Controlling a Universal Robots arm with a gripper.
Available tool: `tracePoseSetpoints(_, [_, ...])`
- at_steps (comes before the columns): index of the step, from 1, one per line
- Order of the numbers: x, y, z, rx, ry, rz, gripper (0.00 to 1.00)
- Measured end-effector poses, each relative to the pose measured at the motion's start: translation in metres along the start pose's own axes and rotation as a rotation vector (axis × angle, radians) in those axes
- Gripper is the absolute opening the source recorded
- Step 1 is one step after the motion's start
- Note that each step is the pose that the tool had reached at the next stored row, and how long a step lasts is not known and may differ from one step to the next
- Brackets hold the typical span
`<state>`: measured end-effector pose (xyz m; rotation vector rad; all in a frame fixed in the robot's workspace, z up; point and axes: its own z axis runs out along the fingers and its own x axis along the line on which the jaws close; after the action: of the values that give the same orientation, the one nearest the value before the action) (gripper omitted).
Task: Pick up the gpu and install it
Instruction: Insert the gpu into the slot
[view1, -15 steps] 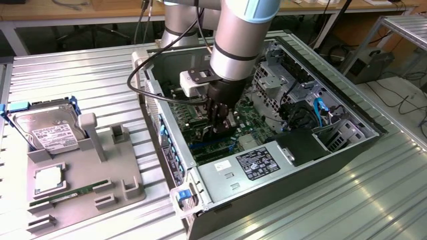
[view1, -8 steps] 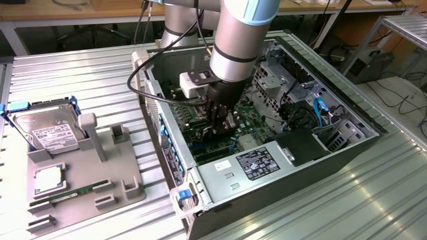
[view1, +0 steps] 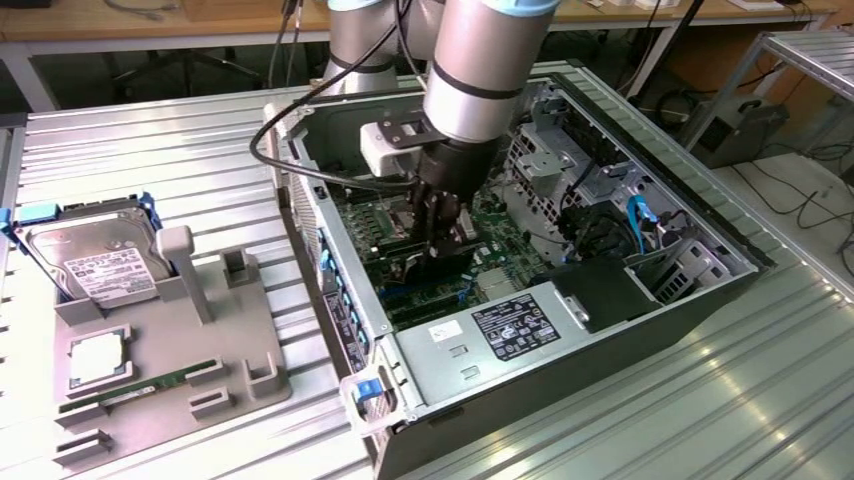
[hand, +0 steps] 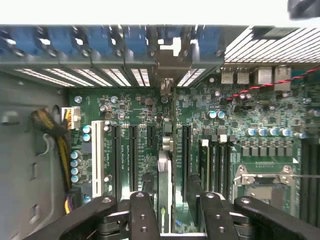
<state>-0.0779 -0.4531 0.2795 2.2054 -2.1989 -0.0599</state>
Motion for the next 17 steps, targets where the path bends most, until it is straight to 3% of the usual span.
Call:
tracePoseSetpoints(2, [-0.001,0.0007,-0.0029,0.0001,0.0032,0.0,0.38])
tracePoseSetpoints(3, [-0.003,0.0012,-0.0031,0.0,0.008,-0.001,0.38])
tracePoseSetpoints(8, [-0.011,0.0036,-0.0028,-0.0001,0.0334,-0.003,0.11])
tracePoseSetpoints(13, [-0.012,0.0057,0.0045,-0.0001,0.0446,-0.011,0.11])
tracePoseSetpoints(17, [-0.013,0.006,0.0087,-0.0005,0.0495,-0.014,0.11])
